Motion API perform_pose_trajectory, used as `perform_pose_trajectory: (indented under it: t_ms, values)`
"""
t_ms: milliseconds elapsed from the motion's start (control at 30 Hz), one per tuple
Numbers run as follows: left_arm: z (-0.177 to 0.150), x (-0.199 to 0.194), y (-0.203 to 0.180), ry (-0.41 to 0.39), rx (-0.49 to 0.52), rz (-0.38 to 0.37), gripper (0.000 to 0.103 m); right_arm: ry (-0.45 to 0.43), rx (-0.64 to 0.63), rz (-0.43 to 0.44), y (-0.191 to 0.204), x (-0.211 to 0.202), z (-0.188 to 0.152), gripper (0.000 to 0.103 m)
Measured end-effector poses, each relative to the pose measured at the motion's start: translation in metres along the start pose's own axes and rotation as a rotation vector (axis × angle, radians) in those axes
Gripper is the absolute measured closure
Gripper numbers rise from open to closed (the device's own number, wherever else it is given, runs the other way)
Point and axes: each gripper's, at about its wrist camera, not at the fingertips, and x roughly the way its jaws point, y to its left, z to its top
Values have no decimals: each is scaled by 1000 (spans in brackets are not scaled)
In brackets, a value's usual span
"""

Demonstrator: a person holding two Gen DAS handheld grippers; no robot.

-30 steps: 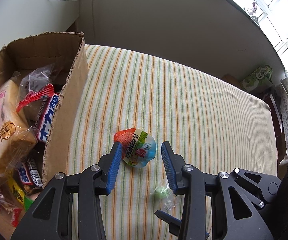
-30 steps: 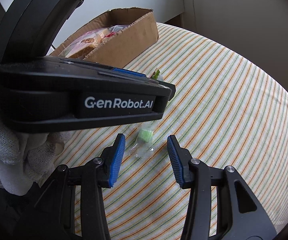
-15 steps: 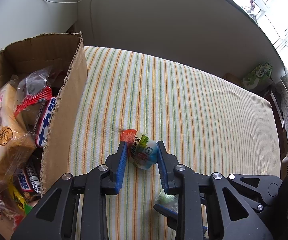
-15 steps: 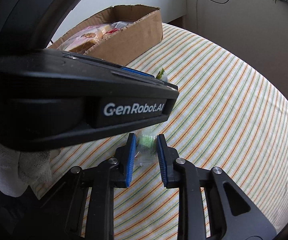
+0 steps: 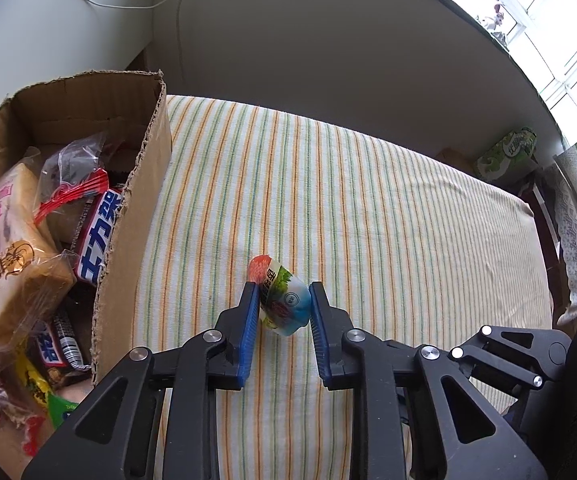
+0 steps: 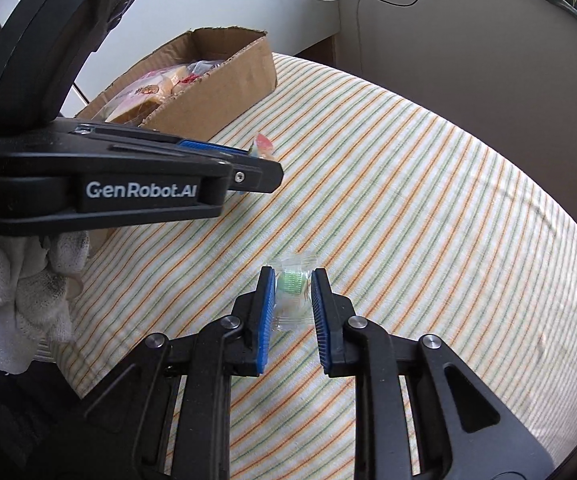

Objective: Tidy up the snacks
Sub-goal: 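Carry both items over the box and open both grippers to drop them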

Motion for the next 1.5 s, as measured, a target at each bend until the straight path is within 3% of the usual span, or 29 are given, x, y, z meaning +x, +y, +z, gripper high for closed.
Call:
perform_pose_trajectory:
  t_ms: [333,667,1133,1500]
  values:
    - [0,-33,-3,-37,-2,-38,80,-43,33,-28,-13,-38,8,84]
    - [-8,-71,18,-90,-29,-38,80,-80,-10,-27,16,-62,38,84]
    - [-31,-108,84,-133,-101,54,80,-77,-80,44,78,-48,79,84]
    - [-41,-118,115,-152,-150,85,80,-55,-130,88,119,-27,101,84]
